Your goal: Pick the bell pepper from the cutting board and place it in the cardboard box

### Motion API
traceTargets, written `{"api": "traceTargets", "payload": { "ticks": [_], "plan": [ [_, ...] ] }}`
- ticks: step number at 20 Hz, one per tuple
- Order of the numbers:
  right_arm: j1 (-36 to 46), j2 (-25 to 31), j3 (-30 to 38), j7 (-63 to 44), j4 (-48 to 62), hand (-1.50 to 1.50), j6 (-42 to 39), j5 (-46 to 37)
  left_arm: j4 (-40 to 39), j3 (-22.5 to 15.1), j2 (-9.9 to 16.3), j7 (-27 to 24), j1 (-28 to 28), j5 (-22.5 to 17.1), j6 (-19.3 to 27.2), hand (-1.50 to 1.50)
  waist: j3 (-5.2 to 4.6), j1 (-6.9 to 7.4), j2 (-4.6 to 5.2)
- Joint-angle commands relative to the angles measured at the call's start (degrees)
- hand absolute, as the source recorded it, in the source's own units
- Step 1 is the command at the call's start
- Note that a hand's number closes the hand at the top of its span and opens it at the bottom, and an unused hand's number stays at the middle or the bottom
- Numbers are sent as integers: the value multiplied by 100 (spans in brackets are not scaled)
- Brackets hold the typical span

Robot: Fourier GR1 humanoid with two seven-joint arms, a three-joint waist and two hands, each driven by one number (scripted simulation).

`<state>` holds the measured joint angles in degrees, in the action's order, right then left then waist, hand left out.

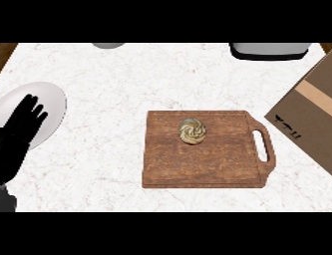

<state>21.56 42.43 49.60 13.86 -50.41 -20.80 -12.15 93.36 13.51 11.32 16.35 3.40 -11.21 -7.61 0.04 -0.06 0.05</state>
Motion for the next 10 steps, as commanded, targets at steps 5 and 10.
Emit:
{"api": "traceTargets", "payload": {
  "ticks": [5, 10],
  "plan": [
    [114, 1250, 1, 1144, 1996, -150, -578, 125, -71, -177, -140, -329, -211, 276, 0, 0, 6, 84, 21],
    [91, 1446, -286, 2072, 2675, -150, -382, -91, -51, 62, 104, 99, 134, -113, -131, 0, 10, 99, 26]
  ]
}}
